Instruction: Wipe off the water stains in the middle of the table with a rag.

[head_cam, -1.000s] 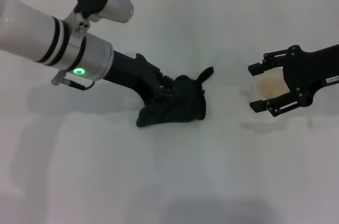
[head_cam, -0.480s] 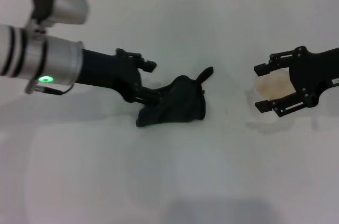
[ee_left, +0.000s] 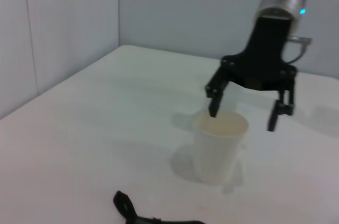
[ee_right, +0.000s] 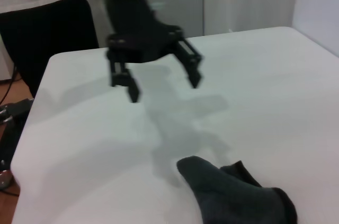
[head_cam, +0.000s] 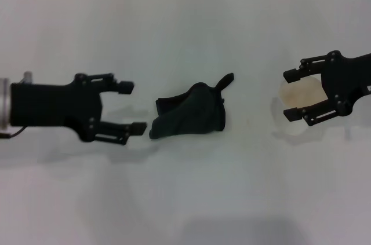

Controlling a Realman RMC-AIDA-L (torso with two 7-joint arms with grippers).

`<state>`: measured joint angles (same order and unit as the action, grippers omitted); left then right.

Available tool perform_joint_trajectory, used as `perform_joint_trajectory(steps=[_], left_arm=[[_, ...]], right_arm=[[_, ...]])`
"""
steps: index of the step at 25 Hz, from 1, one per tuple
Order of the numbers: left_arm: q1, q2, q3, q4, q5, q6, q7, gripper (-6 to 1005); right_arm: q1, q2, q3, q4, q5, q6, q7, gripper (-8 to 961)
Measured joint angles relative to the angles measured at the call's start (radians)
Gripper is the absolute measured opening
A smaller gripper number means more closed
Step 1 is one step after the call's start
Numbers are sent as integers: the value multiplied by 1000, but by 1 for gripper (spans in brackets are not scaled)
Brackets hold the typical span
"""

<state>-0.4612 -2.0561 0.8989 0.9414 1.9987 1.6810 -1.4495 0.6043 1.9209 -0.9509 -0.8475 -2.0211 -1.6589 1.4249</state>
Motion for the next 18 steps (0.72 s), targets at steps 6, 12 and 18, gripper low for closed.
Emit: perform_joint_trajectory(steps=[6,12,18], left_arm=[[31,26,-15,-16,4,44,18,895],[42,42,-17,-16,6,59,12,895],[67,56,-30,-15,8,61,16,895]], right_arm=[[0,-1,3,6,0,3,4,829],[-5,4,3,7,-1,6,5,829],[-5,8,3,7,0,15,5,829]])
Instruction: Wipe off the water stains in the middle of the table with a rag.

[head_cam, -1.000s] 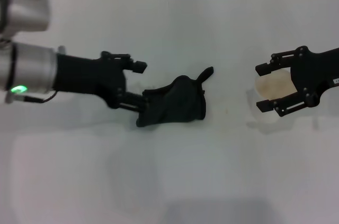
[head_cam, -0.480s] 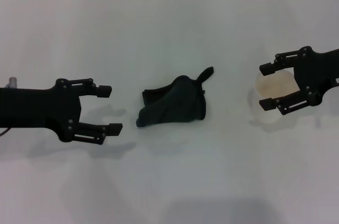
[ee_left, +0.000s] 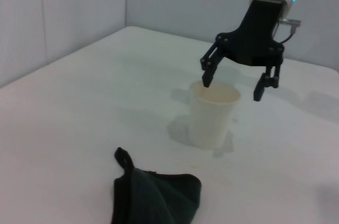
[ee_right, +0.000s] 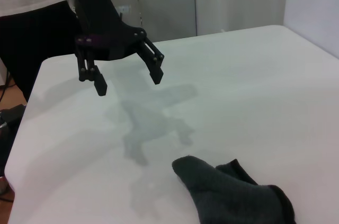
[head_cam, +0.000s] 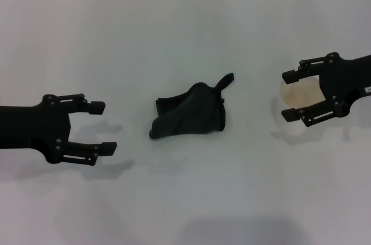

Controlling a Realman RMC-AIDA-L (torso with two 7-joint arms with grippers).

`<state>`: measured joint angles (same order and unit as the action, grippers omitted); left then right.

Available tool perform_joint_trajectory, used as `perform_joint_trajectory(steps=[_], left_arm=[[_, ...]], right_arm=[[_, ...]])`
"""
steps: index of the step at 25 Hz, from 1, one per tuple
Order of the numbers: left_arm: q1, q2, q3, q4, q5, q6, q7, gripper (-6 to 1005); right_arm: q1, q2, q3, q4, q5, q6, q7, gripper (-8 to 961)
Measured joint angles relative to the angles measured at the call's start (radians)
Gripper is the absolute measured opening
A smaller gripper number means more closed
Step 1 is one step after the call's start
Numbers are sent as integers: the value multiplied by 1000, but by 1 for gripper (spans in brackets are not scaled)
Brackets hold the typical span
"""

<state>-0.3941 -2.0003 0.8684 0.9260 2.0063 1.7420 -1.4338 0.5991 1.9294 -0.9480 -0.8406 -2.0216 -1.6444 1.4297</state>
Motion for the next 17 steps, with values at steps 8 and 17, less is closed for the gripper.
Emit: perform_joint_trajectory(steps=[8,17], left_arm=[[3,9,-24,0,4,-3,3,895],[1,9,-25,0,17,-19,4,895]], right_arm=[[-1,0,0,-1,0,16,1,829],[4,-1,0,0,0,25,2,829]])
